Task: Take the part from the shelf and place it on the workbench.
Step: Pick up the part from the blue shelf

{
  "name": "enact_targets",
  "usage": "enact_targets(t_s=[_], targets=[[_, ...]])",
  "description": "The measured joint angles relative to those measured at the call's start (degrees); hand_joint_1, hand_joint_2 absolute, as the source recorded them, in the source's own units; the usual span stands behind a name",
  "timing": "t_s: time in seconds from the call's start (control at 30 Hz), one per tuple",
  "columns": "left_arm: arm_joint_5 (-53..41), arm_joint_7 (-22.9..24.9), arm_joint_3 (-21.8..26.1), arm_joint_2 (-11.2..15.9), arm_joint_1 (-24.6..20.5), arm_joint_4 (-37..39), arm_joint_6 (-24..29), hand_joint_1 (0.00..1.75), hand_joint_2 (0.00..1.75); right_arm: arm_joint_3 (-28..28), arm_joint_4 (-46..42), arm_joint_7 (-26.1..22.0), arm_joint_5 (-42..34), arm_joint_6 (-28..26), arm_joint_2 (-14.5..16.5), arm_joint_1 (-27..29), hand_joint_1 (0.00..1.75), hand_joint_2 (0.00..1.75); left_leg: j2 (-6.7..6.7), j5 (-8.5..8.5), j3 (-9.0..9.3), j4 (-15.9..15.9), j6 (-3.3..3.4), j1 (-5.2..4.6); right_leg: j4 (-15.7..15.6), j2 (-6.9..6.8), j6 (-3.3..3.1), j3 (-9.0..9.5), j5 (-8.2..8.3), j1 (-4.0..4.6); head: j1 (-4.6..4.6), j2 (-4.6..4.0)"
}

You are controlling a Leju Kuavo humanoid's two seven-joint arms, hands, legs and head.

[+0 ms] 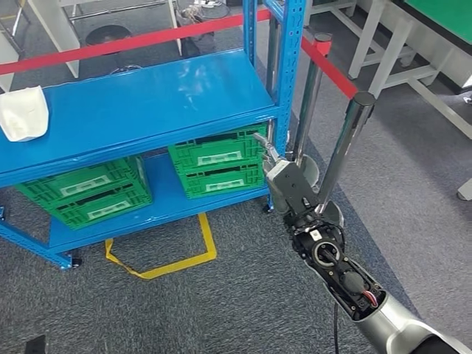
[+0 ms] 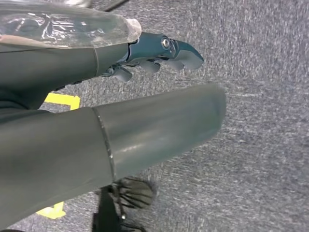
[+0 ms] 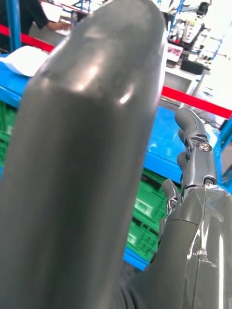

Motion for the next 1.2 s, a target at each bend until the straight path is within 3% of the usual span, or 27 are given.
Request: enact_targets(t_s=[0.07,0.13,0.23,0.3,0.4,0.43,0.47,0.5,0.57,0.63,0.7,0.77,0.83,0.9,0.93,0.97,1.0,1.03,1.07,1.1,1.13,1.2], targets=[[-0.14,0.00,0.00,0.07,-0.08,0.00,-0.04,0.00,0.00,-0.02,-0.01,-0.02,0.00,0.00,0.00,-0.03,0.00,0.00,-0.24,4.05,3.51,-8.48,1.28,-0.83,-0.05,0.31,0.13,0.51,-0.38,0.28,-0.03,-0.01],[-0.32,0.00,0.00,0.14,-0.45,0.00,-0.07,0.00,0.00,-0.11,-0.03,-0.03,0.00,-0.04,0.00,-0.01,0.00,0.00,-0.23,5.20,5.89,-13.95,1.64,-1.41,-0.33,0.52,0.61,0.78,-0.69,0.44,-0.05,-0.01],[-0.48,0.02,0.00,0.03,-0.62,0.00,-0.07,0.00,0.00,-0.26,-0.15,0.01,0.00,-0.14,-0.08,0.17,0.00,0.00,-0.02,4.91,6.99,-15.40,1.57,-1.43,0.13,0.45,1.64,1.13,-0.46,0.41,0.01,0.00],[-0.46,0.04,-0.01,-0.03,-0.56,0.00,-0.08,0.00,0.00,-0.32,-0.36,0.02,0.00,-0.22,-0.25,0.22,0.00,0.00,0.06,4.80,8.03,-15.78,1.94,-1.29,3.03,-0.09,2.05,0.11,-2.01,0.43,0.15,0.00],[-0.26,0.04,0.00,-0.15,-0.48,0.00,-0.07,0.00,0.00,-0.35,-0.50,0.09,-0.02,-0.25,-0.45,0.56,0.00,0.00,0.09,4.25,8.77,-15.83,2.50,-1.44,13.14,-0.62,2.46,-5.38,-6.29,0.47,0.36,0.00],[-0.18,0.04,-0.01,-0.22,-0.36,0.00,-0.07,0.00,0.00,-0.36,-0.49,0.13,-0.05,-0.24,-0.50,0.79,0.00,0.00,0.09,4.00,9.01,-15.83,2.56,-1.53,15.32,-0.65,2.50,-6.94,-6.71,0.47,0.38,0.00],[-0.14,0.04,-0.01,-0.29,-0.23,0.00,-0.06,0.00,0.00,-0.36,-0.49,0.14,-0.10,-0.24,-0.53,0.97,0.00,0.00,0.09,3.70,9.37,-15.82,2.55,-1.61,15.45,-0.69,2.40,-7.59,-5.99,0.49,0.41,0.00],[-0.11,0.04,-0.01,-0.36,-0.13,0.00,-0.04,0.00,0.00,-0.36,-0.48,0.14,-0.16,-0.24,-0.55,1.06,0.00,0.00,0.09,3.37,9.85,-15.82,2.52,-1.67,13.41,-0.74,2.17,-7.17,-4.14,0.56,0.44,0.00],[-0.11,0.04,-0.01,-0.49,-0.12,0.00,0.00,0.00,0.00,-0.37,-0.48,0.10,-0.24,-0.25,-0.56,1.05,0.00,0.00,0.13,2.63,11.01,-15.90,2.37,-1.76,5.68,-1.08,1.29,-4.32,0.67,0.91,0.39,-0.01],[-0.10,0.04,-0.01,-0.60,-0.25,0.00,0.02,0.00,0.00,-0.35,-0.48,0.06,-0.26,-0.26,-0.57,0.92,0.00,0.00,0.19,2.09,11.59,-15.98,1.97,-1.76,0.47,-1.56,0.45,-2.28,1.76,1.52,0.22,-0.01],[-0.09,0.04,0.00,-0.72,-0.30,0.00,0.02,0.00,0.00,-0.34,-0.48,0.04,-0.27,-0.26,-0.57,0.84,0.00,0.00,0.26,1.95,11.81,-15.68,1.31,-1.76,-0.66,-1.66,-0.27,-1.78,1.18,1.83,0.18,-0.01],[-0.09,0.04,0.00,-0.73,-0.31,0.00,0.02,0.00,0.00,-0.32,-0.50,0.02,-0.27,-0.25,-0.57,0.79,0.00,0.00,0.16,1.56,11.94,-14.56,0.67,-1.72,-1.17,-1.50,-0.88,-0.69,1.75,1.52,0.29,0.00],[-0.09,0.04,0.00,-0.64,-0.51,0.00,0.02,0.00,0.00,-0.30,-0.52,0.01,-0.27,-0.22,-0.57,0.61,0.00,0.00,-0.04,-0.55,9.78,-10.22,0.03,-1.54,-1.53,-1.38,-1.22,0.41,1.67,1.14,0.21,0.00],[-0.09,0.04,-0.01,-0.61,-0.58,0.00,0.01,0.00,0.00,-0.29,-0.52,0.02,-0.27,-0.18,-0.57,0.50,0.00,0.00,-0.13,-3.57,4.93,-2.62,-0.62,-1.21,-1.59,-1.21,-1.39,0.69,1.39,0.93,0.10,0.00],[-0.09,0.04,-0.01,-0.59,-0.49,0.00,0.00,0.00,0.00,-0.27,-0.51,0.02,-0.28,-0.13,-0.57,0.55,0.00,0.00,-0.14,-4.29,2.56,0.42,-0.85,-1.02,-1.59,-1.08,-1.36,0.81,1.19,0.85,0.11,0.00],[-0.09,0.04,-0.01,-0.58,-0.36,0.00,-0.01,0.00,0.00,-0.25,-0.51,0.02,-0.28,-0.10,-0.57,0.64,0.00,0.00,-0.14,-3.95,1.03,1.64,-1.03,-0.81,-1.59,-0.91,-1.25,1.03,0.94,0.74,0.10,0.00],[-0.09,0.04,0.00,-0.56,-0.24,0.00,-0.02,0.00,0.00,-0.23,-0.50,0.02,-0.28,-0.09,-0.57,0.70,0.00,0.00,-0.13,-2.46,0.61,0.67,-1.15,-0.64,-1.59,-0.77,-1.05,1.35,0.65,0.60,0.11,0.00],[-0.09,0.04,0.00,-0.52,-0.18,0.00,-0.02,0.00,0.00,-0.22,-0.50,0.02,-0.28,-0.08,-0.57,0.74,0.00,0.00,-0.13,0.09,1.38,-2.57,-1.28,-0.48,-1.59,-0.65,-0.78,1.79,0.30,0.42,0.11,0.00],[-0.09,0.04,0.00,-0.50,-0.17,0.00,-0.02,0.00,0.00,-0.23,-0.50,0.02,-0.28,-0.09,-0.57,0.73,0.00,0.00,-0.13,2.98,2.89,-7.04,-1.38,-0.35,-1.60,-0.58,-0.44,2.21,-0.06,0.27,0.10,0.00],[-0.09,0.04,0.00,-0.49,-0.22,0.00,-0.03,0.00,0.00,-0.24,-0.50,0.03,-0.28,-0.09,-0.57,0.71,0.00,0.00,-0.14,4.67,4.28,-10.96,-1.32,-0.37,-1.60,-0.52,-0.09,2.61,-0.40,0.16,-0.01,-0.01],[-0.08,0.04,0.00,-0.46,-0.28,0.00,-0.06,0.00,0.00,-0.24,-0.50,0.03,-0.28,-0.09,-0.57,0.69,0.00,0.00,-0.14,5.45,5.34,-13.77,-1.04,-0.49,-1.66,-0.47,0.27,2.83,-0.67,0.11,-0.12,-0.01],[-0.05,0.04,0.00,-0.45,-0.30,0.00,-0.14,0.00,0.00,-0.25,-0.50,0.03,-0.28,-0.07,-0.57,0.69,0.00,0.00,-0.19,5.21,5.88,-15.24,0.00,-0.78,-1.69,-0.37,1.09,3.14,-0.85,0.20,-0.34,-0.01]])
